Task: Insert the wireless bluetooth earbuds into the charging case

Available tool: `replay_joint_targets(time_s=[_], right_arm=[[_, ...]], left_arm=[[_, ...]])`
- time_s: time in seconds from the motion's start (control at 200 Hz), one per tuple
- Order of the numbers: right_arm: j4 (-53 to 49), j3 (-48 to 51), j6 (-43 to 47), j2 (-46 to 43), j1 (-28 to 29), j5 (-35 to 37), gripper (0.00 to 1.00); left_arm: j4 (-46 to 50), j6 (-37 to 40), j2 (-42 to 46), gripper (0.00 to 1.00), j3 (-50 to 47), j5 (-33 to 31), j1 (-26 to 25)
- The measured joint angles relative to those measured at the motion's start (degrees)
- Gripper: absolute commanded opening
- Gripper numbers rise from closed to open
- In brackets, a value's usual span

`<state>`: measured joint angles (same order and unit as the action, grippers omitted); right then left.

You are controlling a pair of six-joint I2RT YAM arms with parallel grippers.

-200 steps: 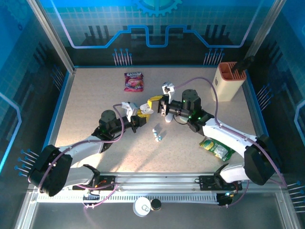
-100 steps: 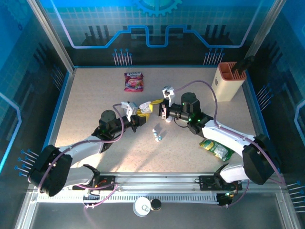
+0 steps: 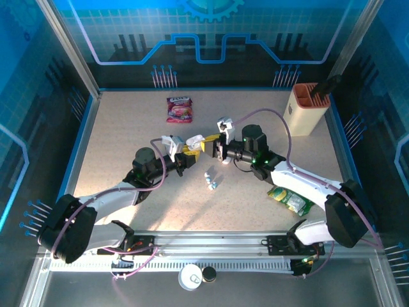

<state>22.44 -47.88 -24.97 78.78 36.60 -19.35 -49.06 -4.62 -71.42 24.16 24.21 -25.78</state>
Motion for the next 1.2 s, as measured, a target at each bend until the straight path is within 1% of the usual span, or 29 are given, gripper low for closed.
replay_joint_targets(time_s=[0.11, 0.2, 0.58, 0.645, 0.73, 0.78, 0.85, 0.955, 1.025, 1.086, 1.196], right_arm=[[-0.92, -0.11, 0.59, -0.02, 0.13, 0.52, 0.31], [-1.51, -0.11, 0.61, -0.04, 0.15, 0.52, 0.35], [-3.15, -0.13, 0.72, -1.7, 0.5, 0.9, 0.62], [-3.32, -0.11, 0.59, -2.25, 0.5, 0.92, 0.65], [-3.56, -0.11, 0.52, -2.8, 0.44, 0.92, 0.65], [-3.61, -0.11, 0.5, -3.02, 0.39, 0.92, 0.63], [-3.65, -0.11, -0.02, -3.19, 0.09, 0.87, 0.54], [-4.2, -0.13, -1.55, -3.23, -0.96, 0.87, 0.36], [-4.63, -0.13, -2.4, -3.26, -1.79, 0.87, 0.27], [-5.07, -0.13, -3.1, -3.23, -2.23, 0.87, 0.23], [-5.53, -0.13, -3.3, -3.23, -2.49, 0.55, 0.18]], left_arm=[[-0.15, 0.02, -0.59, 0.09, 0.0, 0.0, 0.0], [-0.15, 0.02, -0.98, 0.1, 0.0, 0.0, 0.0], [-0.59, -0.22, -2.95, 0.1, 0.07, 0.0, 0.0], [-0.61, -0.39, -2.95, 0.1, 0.07, 0.0, 0.0], [-0.61, -0.42, -2.95, 0.1, 0.09, 0.02, 0.0], [-0.61, -0.39, -2.95, 0.1, 0.11, 0.0, 0.0], [-0.61, -0.39, -2.95, 0.09, 0.11, 0.02, 0.0], [-0.61, -0.39, -2.95, 0.09, 0.11, 0.04, 0.0], [-0.61, -0.39, -2.95, 0.09, 0.11, 0.04, 0.0], [-0.61, -0.39, -2.95, 0.1, 0.11, 0.04, 0.0], [-0.61, -0.37, -2.95, 0.1, 0.11, 0.04, 0.0]])
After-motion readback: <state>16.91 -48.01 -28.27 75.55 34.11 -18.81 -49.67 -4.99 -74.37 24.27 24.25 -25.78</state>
